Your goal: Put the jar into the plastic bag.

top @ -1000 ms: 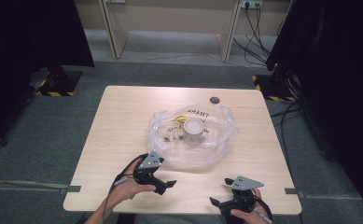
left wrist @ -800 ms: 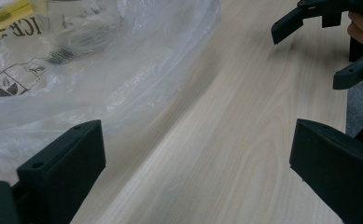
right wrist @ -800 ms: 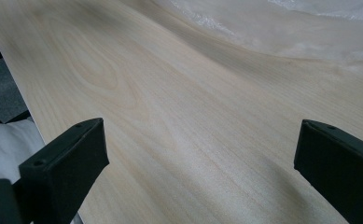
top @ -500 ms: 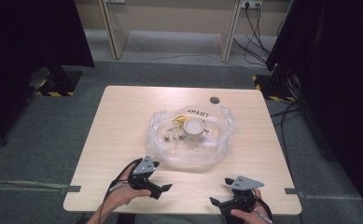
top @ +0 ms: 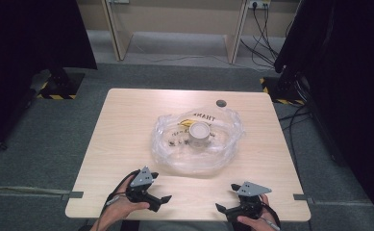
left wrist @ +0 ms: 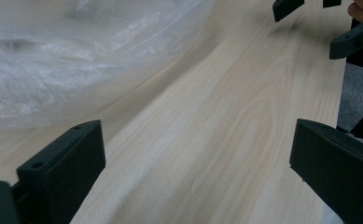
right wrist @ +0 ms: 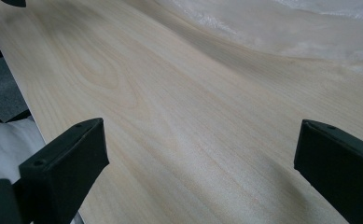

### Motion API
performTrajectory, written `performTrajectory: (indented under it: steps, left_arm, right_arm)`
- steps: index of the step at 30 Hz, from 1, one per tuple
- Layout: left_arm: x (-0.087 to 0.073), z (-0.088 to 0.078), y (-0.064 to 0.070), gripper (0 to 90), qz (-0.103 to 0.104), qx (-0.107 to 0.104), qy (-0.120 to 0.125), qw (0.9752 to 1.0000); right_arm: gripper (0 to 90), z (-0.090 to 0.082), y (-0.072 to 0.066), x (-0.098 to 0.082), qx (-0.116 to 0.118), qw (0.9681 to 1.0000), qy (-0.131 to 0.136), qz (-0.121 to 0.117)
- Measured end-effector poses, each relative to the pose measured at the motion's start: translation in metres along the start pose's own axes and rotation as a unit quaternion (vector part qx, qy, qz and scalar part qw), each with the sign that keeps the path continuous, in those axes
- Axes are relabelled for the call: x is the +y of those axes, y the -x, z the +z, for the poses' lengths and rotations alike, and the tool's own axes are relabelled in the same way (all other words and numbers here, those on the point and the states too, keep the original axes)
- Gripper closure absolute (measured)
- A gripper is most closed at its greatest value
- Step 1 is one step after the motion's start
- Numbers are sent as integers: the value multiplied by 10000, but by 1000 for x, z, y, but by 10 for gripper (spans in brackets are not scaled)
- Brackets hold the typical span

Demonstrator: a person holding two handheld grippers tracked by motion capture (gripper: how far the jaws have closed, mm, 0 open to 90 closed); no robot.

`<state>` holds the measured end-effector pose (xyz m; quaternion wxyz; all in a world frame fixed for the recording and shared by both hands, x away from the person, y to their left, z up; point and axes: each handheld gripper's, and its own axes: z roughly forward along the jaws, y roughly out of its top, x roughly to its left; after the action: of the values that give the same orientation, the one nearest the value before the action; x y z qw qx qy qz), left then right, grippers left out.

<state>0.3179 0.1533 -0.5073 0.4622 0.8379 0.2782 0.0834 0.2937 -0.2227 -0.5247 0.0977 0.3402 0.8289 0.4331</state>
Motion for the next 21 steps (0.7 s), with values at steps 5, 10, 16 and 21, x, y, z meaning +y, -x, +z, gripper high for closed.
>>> performTrajectory:
  steps: [5, 10, 16, 21]
  left_arm:
    - [-6, -2, 2, 29, -26, 13, -23, 10000]
    - [-11, -3, 2, 29, -67, 44, -44, 10000]
    - [-15, -5, 3, 29, -128, 47, -58, 9999]
    - [-18, -6, 4, 29, -146, 48, -71, 9999]
  right_arm:
    - [30, 0, 0, 0, -3, 10000, 1, -2]
    - [30, 0, 0, 0, -3, 10000, 1, -2]
    - [30, 0, 0, 0, 0, 10000, 4, -5]
    - [30, 0, 0, 0, -4, 10000, 7, -5]
